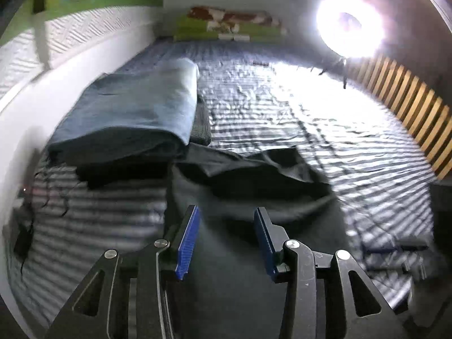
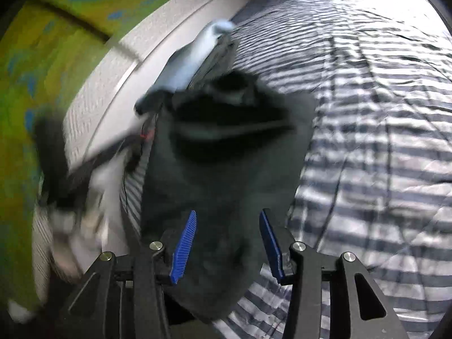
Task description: Fold large clothes
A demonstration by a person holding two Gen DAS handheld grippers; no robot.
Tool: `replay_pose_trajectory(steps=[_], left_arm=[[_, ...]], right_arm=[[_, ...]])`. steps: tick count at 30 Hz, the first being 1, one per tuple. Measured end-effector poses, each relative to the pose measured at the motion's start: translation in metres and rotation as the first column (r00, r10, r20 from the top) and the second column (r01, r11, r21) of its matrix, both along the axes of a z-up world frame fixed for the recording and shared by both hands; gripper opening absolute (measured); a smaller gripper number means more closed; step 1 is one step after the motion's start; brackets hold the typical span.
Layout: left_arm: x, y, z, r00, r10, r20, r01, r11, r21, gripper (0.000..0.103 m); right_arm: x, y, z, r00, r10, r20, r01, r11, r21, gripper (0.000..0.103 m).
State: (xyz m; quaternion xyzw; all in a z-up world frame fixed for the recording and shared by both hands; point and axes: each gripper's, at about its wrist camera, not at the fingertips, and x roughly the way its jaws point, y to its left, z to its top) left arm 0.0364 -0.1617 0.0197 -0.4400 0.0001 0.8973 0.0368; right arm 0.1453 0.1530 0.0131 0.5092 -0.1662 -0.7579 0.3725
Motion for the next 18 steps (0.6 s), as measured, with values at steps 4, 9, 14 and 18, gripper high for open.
replay_pose_trajectory(steps=[4,9,14,18], left_arm=[[-0.049,-0.013,-0.047,0.993,0.091,0.081,-0.083,0.991,-0.101,0.043],[-0.075,-0.035,-0.073,0.966,0.231,0.117,-0.213,0.966,-0.148,0.045],[-0.062,0.009,-0.024,0.991,0.088,0.101,-0.072,0.986,-0.151,0.044],[-0.071,0.085,-0.001,0.981,-0.12,0.154,0.142,0.98,-0.137,0.055]], right_arm=[[0.013,-0.019,-0.023,0.996,0.085,0.0,-0.085,0.995,0.046,0.037],[0.035,-0.031,-0.026,0.985,0.152,-0.087,-0.137,0.978,0.157,0.035],[0.04,-0.002,-0.019,0.984,0.143,-0.102,-0.131,0.985,0.111,0.035],[0.032,0.042,-0.03,0.993,0.096,-0.067,-0.093,0.995,0.048,0.035]])
